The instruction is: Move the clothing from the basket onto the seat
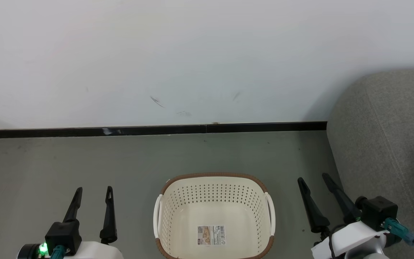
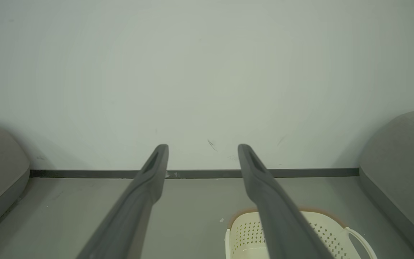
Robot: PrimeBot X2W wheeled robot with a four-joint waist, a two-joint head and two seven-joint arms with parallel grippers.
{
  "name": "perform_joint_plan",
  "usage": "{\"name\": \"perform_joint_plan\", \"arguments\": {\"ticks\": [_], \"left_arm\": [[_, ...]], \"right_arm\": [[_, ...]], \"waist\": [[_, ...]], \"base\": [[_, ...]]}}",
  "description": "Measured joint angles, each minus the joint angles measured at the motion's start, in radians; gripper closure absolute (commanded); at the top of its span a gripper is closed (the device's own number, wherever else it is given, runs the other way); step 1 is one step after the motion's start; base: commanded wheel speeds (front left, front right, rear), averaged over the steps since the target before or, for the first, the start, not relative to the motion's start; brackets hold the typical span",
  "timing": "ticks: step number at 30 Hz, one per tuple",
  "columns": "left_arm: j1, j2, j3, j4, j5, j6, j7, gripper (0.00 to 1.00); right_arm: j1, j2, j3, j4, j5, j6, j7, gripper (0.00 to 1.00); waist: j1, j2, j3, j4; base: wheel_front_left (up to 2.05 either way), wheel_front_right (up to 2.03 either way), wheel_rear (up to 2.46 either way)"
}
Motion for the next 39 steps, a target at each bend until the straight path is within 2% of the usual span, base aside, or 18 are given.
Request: {"name": "perform_joint_plan", "arguments": {"ticks": [3, 4, 10, 16, 32, 39], "left_arm": [[0.000, 0.000, -0.001, 0.005, 0.000, -0.008, 0.000, 0.00], [0.000, 0.000, -0.001, 0.007, 0.000, -0.008, 0.000, 1.00], [0.033, -0.028, -0.014, 0.064, 0.000, -0.008, 0.002, 1.00], [0.045, -0.034, -0.015, 0.070, -0.022, -0.012, 0.003, 1.00], [0.045, -0.038, 0.011, 0.063, -0.209, -0.053, 0.041, 1.00], [0.045, -0.042, 0.029, 0.062, -0.273, -0.070, 0.060, 1.00]], "right_arm": [[0.001, 0.000, 0.002, 0.000, 0.003, 0.000, 0.000, 0.00], [0.003, 0.000, 0.002, 0.000, 0.003, 0.000, 0.000, 1.00], [0.044, 0.009, 0.010, 0.058, 0.002, -0.001, 0.001, 1.00], [0.062, 0.010, 0.018, 0.054, 0.025, -0.001, 0.001, 1.00], [0.087, 0.010, 0.015, 0.020, 0.218, -0.001, 0.007, 1.00], [0.086, 0.010, -0.006, 0.021, 0.310, -0.001, 0.028, 1.00]], "waist": [[0.0000, 0.0000, -0.004, 0.001], [0.0000, 0.0000, -0.006, 0.001], [0.0000, 0.0000, -0.007, 0.002], [0.0000, 0.0000, -0.006, 0.001], [0.0003, 0.0000, -0.008, -0.004], [0.0025, 0.0000, -0.012, -0.007]], "base": [[0.00, 0.00, 0.00], [0.00, 0.00, 0.00], [0.00, 0.00, 0.00], [0.00, 0.00, 0.00], [0.00, 0.00, 0.00], [0.00, 0.00, 0.00]]}}
